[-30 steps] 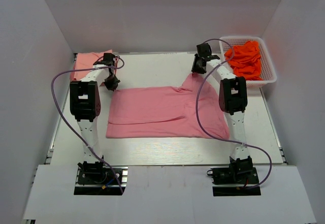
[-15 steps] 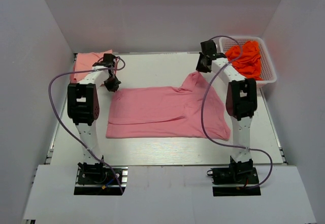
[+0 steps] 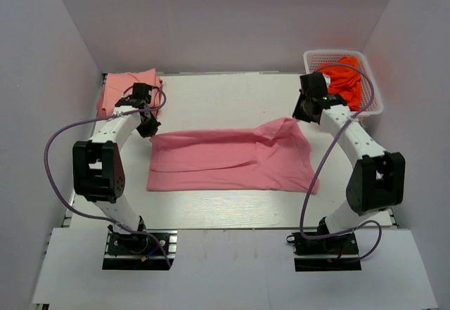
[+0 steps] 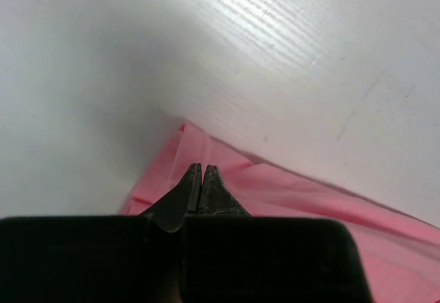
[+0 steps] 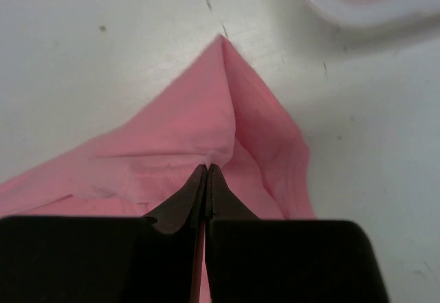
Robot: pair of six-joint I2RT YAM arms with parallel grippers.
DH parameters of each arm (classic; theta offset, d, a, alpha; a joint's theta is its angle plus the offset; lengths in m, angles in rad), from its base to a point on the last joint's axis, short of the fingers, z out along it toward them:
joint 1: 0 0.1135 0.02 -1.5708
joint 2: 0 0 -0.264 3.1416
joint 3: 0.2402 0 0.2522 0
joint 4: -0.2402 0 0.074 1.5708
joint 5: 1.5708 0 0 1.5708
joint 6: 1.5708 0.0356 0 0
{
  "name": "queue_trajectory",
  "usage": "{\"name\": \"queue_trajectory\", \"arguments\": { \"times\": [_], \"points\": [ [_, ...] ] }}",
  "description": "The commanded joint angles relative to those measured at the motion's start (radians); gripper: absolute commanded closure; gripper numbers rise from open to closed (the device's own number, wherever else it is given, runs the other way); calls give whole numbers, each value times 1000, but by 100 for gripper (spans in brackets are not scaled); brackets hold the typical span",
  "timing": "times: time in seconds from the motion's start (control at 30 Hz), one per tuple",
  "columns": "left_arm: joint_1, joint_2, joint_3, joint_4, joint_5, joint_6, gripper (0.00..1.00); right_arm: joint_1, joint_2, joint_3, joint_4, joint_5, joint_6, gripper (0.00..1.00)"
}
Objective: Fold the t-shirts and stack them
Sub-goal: Fold the other side of the tshirt into a rectangle
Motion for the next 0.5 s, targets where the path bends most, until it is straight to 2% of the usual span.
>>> {"name": "queue_trajectory", "arguments": {
  "times": [0.0,0.13,0.27,0.47],
  "points": [
    [-1,-112,-73,-4,-26,-25,100,-10,-111,-85,-77,41,45,100],
    [-1,-178,-140,5,-26,-34,100,-18,-205,-188,-118,39,56,100],
    [-1,-205,-163,15,-26,-34,100,-27,-300,-219,-168,82,38,100],
    [-1,-235,-212,6,-26,-67,100,-29,-360,-306,-227,0,53,100]
  ]
}}
